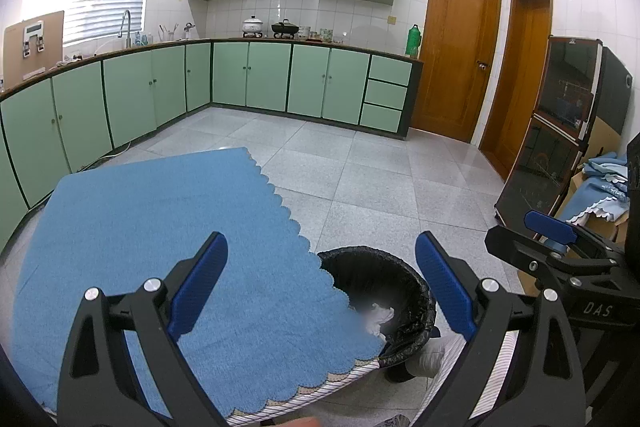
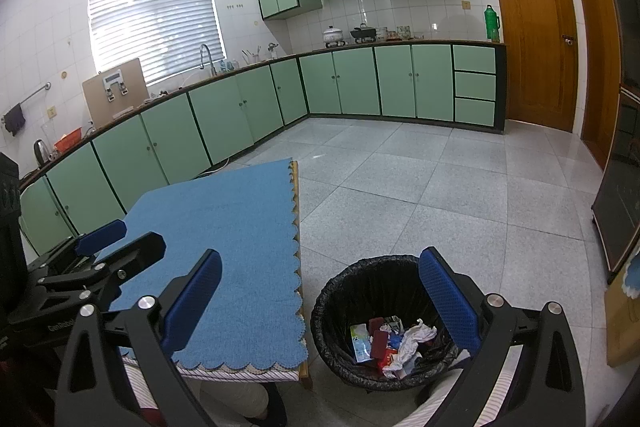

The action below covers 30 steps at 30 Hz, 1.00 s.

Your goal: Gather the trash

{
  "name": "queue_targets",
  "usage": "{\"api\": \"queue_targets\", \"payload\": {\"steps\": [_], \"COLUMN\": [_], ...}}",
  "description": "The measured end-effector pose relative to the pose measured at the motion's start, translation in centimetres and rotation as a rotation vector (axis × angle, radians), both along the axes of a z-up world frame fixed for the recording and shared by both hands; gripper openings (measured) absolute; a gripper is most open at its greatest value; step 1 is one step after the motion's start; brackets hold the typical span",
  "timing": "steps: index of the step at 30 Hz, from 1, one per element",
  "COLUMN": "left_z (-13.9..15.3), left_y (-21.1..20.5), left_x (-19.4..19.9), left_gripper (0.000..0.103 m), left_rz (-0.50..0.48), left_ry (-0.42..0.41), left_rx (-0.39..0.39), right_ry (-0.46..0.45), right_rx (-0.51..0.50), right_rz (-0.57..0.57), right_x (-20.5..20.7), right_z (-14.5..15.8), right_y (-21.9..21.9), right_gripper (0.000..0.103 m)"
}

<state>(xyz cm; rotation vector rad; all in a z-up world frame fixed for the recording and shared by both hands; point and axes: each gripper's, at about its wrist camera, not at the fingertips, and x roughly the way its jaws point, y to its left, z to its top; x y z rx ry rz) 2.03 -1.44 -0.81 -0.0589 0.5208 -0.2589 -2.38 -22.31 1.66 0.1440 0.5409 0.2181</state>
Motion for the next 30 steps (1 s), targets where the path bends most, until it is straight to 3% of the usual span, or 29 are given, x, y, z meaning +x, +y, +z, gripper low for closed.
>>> {"api": "queue_targets", "payload": {"steps": [30], "left_z": [-0.56], "left_y": [-0.10], "left_x": [-0.10], "left_gripper": [0.092], "left_rz": [-0.002], "left_ry": [0.010], "left_rx": [-0.003], "right_ry": [0.008], "right_rx": [-0.001], "right_rz": [0.001], "right_x": [0.43], "right_z": [-0.20], "right_y": [-0.39], "right_gripper": [0.097]}}
